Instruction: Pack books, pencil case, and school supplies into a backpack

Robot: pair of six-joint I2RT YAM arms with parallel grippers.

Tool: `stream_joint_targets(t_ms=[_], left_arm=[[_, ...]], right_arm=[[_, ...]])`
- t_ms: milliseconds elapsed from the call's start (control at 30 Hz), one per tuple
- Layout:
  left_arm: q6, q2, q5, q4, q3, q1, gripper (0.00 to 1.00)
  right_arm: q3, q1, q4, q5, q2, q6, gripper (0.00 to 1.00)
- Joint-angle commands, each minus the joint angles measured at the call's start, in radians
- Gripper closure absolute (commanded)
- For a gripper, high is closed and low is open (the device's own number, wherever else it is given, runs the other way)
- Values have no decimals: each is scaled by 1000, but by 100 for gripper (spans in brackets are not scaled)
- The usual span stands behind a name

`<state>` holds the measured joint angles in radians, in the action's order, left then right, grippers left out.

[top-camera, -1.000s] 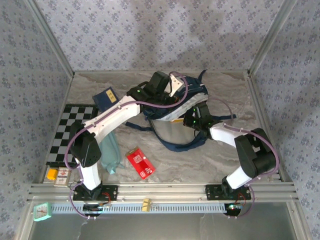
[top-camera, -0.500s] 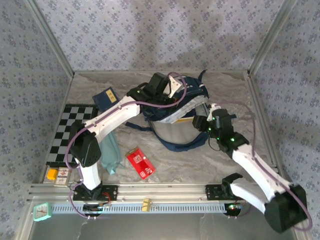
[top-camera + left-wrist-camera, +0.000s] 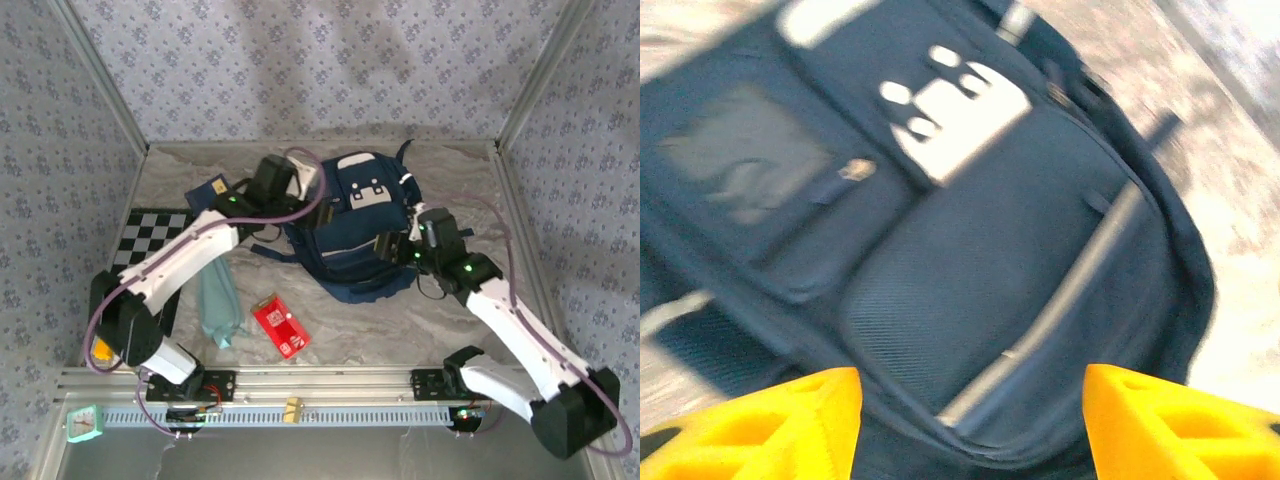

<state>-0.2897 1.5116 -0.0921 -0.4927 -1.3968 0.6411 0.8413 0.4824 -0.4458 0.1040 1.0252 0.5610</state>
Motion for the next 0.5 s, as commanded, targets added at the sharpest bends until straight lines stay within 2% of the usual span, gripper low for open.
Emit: stream_joint_targets(t_ms=[0,133,233,467], left_arm=[[-92,5,158,-81,42,-95,35],[-137,112,207,-181,-9,-234,32],[-126,206,292,-216,-51,-284,30],[-114,514,341,-336,-293,-358,29]], right_arm=[[78,66,23,10,107,8,39],[154,122,80,61,266,12,38],[193,155,133,71,365,10,37],[339,211,163,83,586,18,37]])
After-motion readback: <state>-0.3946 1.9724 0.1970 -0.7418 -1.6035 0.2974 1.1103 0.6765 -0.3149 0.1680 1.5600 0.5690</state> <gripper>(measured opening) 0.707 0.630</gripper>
